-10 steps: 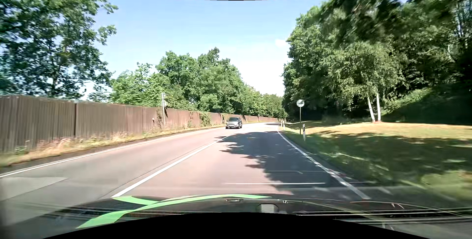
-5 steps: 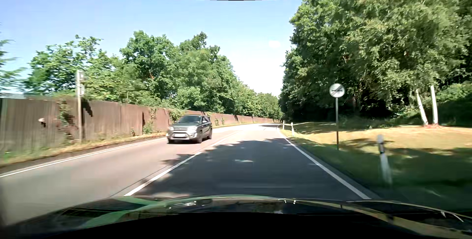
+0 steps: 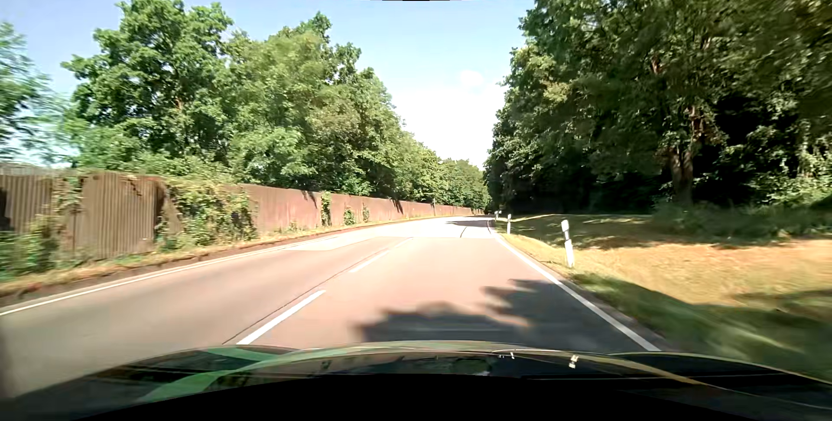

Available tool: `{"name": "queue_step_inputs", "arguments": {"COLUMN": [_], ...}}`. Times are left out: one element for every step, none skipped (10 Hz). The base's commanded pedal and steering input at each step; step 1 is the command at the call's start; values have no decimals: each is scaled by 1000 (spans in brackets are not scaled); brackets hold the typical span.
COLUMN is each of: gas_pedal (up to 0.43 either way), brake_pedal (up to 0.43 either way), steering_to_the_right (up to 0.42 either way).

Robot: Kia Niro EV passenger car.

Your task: Follow the waypoints while adhering to traffic rules and regulations

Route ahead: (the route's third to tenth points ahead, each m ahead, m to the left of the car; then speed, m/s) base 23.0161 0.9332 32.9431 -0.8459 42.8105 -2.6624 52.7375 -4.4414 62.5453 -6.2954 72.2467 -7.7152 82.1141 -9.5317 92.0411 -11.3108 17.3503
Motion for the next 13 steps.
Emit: {"name": "queue_step_inputs", "arguments": {"gas_pedal": [197, 197, 209, 209, 209, 197, 197, 197, 197, 209, 209, 209, 220], "brake_pedal": [0, 0, 0, 0, 0, 0, 0, 0, 0, 0, 0, 0, 0], "steering_to_the_right": [16, 16, 16, 16, 16, 16, 16, 15, 15, 13, 12, 12, 12]}}
